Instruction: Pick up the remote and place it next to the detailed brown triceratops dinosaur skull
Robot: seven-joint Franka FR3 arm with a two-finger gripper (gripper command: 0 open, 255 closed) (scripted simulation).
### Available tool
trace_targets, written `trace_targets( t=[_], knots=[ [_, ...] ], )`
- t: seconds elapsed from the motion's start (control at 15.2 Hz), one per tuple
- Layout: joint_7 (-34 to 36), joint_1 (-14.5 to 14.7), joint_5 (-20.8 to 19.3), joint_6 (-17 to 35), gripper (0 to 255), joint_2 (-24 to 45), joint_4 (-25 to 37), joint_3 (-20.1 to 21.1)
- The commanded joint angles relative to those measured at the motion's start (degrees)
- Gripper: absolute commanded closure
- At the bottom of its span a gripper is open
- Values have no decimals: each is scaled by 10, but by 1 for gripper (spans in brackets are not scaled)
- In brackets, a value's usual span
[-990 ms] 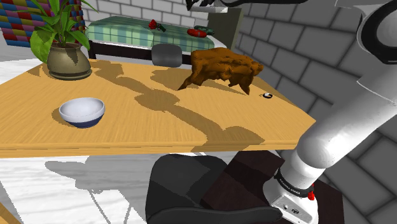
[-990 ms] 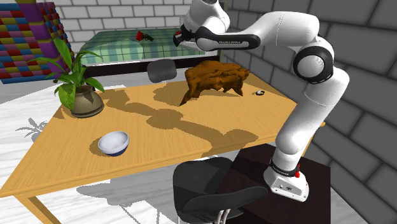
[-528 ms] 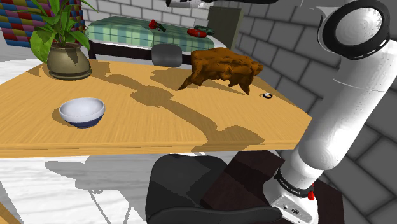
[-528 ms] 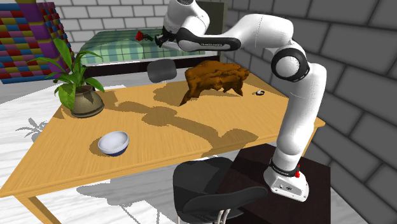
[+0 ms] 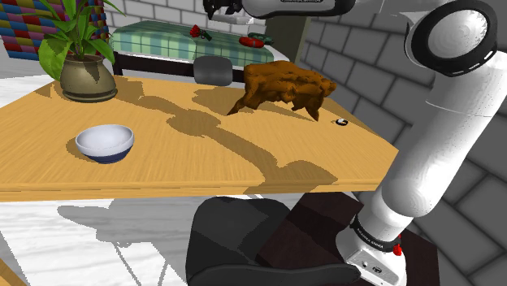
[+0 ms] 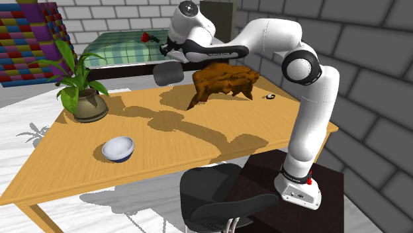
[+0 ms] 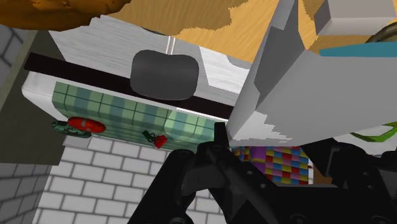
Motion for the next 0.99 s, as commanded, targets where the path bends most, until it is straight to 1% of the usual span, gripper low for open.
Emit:
trace_targets(
  t=[0.0,0.92],
  knots=[
    [11,0,-7,13,255,-1,-15,-1],
    [92,-4,-65,96,255,-7,-120,-12]
  ],
)
